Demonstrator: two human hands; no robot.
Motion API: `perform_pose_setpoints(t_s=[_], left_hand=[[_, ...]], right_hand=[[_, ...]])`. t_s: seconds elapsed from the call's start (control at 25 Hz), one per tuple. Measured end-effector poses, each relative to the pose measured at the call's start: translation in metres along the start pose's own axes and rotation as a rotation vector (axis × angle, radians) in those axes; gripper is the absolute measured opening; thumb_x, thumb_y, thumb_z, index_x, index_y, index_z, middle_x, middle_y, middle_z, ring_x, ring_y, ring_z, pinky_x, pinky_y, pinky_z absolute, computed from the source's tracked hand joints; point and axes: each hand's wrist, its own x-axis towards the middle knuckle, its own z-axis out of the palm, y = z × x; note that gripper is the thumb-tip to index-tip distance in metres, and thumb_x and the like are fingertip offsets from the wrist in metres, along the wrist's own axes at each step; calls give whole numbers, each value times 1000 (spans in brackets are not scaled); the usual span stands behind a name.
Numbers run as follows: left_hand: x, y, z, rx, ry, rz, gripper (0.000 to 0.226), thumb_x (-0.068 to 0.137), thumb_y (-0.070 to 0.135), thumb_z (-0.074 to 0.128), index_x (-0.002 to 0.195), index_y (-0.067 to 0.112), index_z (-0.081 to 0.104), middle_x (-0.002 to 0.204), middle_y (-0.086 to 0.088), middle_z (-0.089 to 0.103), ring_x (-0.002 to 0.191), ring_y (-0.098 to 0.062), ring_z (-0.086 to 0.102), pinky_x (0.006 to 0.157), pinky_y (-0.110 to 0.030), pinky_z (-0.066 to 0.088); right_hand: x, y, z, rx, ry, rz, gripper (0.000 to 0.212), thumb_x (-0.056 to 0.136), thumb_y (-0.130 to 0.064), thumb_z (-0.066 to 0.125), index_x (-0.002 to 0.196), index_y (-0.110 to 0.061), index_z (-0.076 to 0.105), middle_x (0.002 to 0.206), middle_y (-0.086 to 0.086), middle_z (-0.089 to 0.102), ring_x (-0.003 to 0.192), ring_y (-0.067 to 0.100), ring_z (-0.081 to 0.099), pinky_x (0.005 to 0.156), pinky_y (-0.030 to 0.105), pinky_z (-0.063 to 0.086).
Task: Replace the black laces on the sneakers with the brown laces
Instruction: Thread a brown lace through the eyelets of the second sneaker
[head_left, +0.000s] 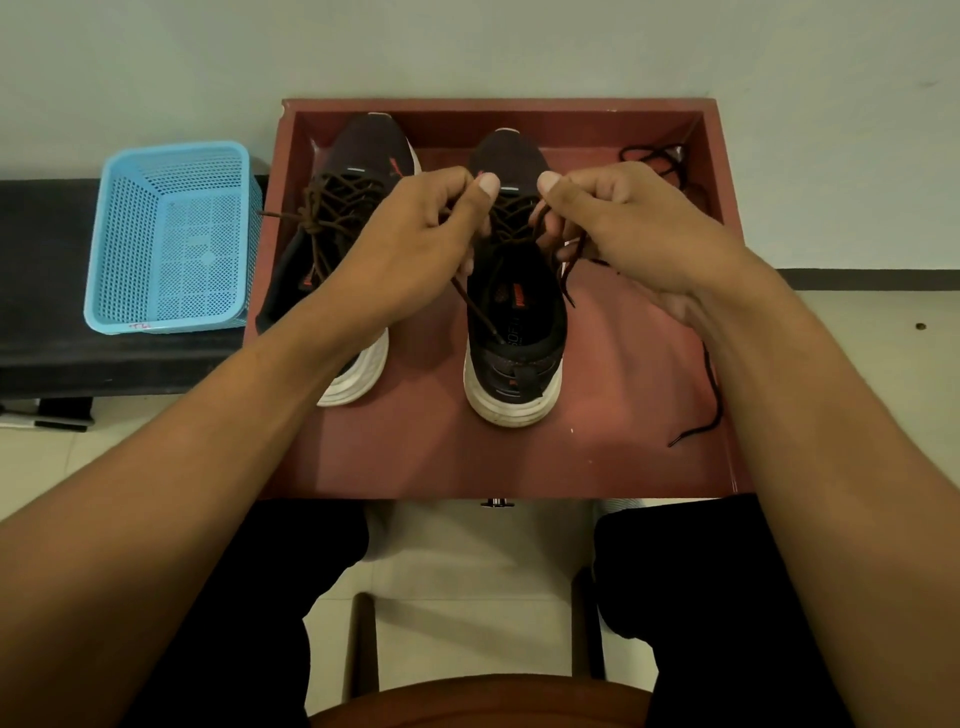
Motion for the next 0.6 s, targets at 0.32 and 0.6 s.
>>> perform_pose_setpoints(t_s=[0.32,0.6], left_hand=[[-3,9,9,-346,-22,-63,40,112,41,42,87,12,52,78,-6,65,47,-12,43,54,-25,41],[-2,9,8,-370,-36,-37,32,113,35,42,102,8,56,80,-9,52,49,-13,34,47,-27,32]], right_hand=[[-1,-8,8,405,-46,138,28,106,-31,61,89,-9,66,86,5,76,74,11,60,68,23,45],[1,-8,13,497,-36,168,28,109,-32,56,90,-12,64,83,3,69,68,7,53,65,20,45]])
